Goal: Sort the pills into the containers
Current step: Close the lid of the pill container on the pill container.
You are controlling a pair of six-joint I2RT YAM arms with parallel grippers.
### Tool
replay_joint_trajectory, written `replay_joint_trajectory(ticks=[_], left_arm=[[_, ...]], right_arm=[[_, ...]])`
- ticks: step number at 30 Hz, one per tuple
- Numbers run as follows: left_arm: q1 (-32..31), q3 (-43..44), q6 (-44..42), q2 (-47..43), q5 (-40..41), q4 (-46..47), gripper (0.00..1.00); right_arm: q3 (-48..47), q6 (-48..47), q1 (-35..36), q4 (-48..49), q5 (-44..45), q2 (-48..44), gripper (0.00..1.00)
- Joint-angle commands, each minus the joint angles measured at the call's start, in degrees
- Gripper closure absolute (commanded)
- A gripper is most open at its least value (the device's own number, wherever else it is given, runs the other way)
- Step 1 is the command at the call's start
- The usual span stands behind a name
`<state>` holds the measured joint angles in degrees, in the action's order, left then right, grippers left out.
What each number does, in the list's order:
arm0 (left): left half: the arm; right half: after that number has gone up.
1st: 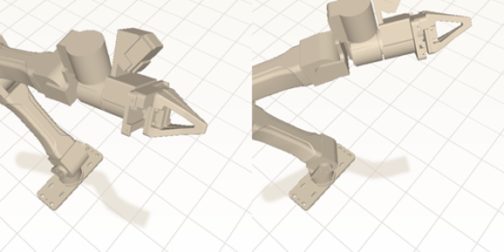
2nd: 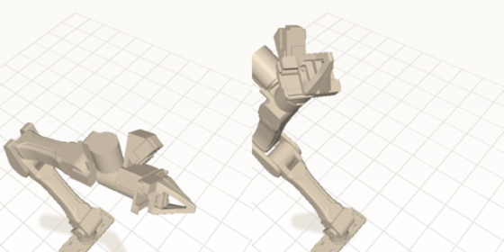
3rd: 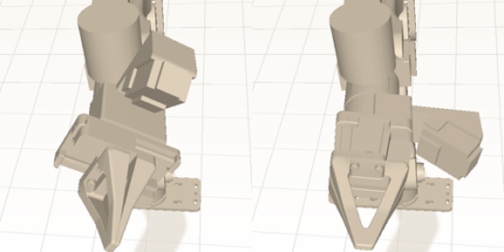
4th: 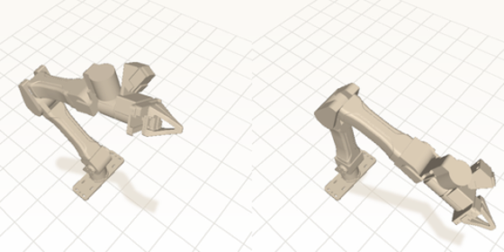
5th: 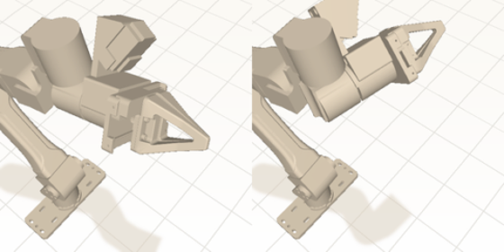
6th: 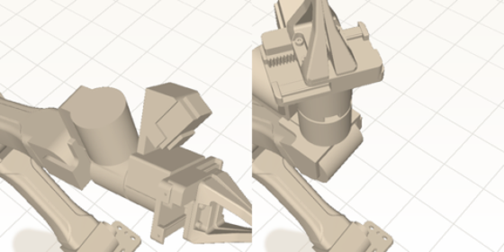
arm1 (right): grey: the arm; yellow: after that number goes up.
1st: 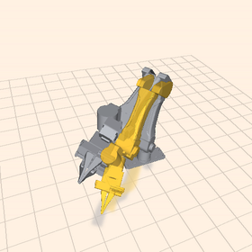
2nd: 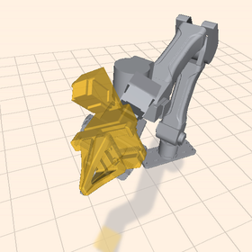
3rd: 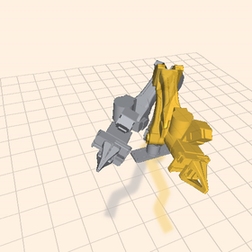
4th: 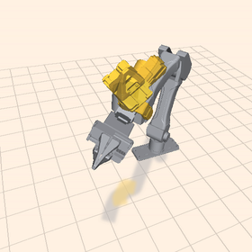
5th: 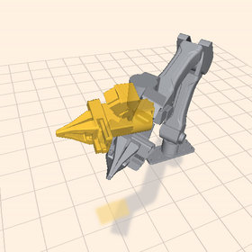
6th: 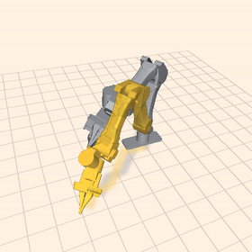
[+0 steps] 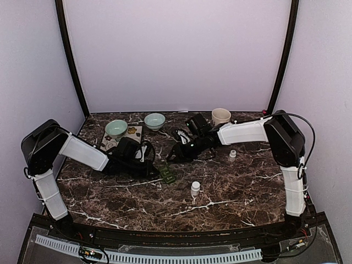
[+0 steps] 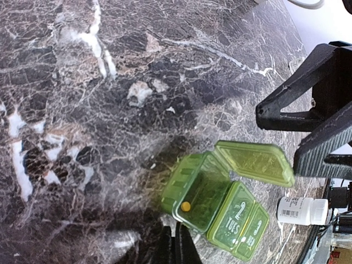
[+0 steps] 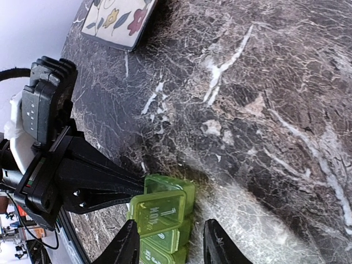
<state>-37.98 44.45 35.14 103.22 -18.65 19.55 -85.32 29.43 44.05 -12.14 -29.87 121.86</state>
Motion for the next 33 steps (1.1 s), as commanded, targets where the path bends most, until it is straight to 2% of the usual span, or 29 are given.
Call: replay_joint_trajectory(ticks=[1, 33], left_arm=[[0.4, 1.3, -1.0, 0.1, -0.6, -0.9, 1.0], [0.4, 1.9, -1.0, 1.0, -0.9, -0.6, 1.0]], right_arm=[[-2.0, -0.5, 0.7, -0.7, -1.8, 1.3, 0.6], [-8.3, -2.6, 2.1, -6.6, -3.4, 7.4, 0.57]])
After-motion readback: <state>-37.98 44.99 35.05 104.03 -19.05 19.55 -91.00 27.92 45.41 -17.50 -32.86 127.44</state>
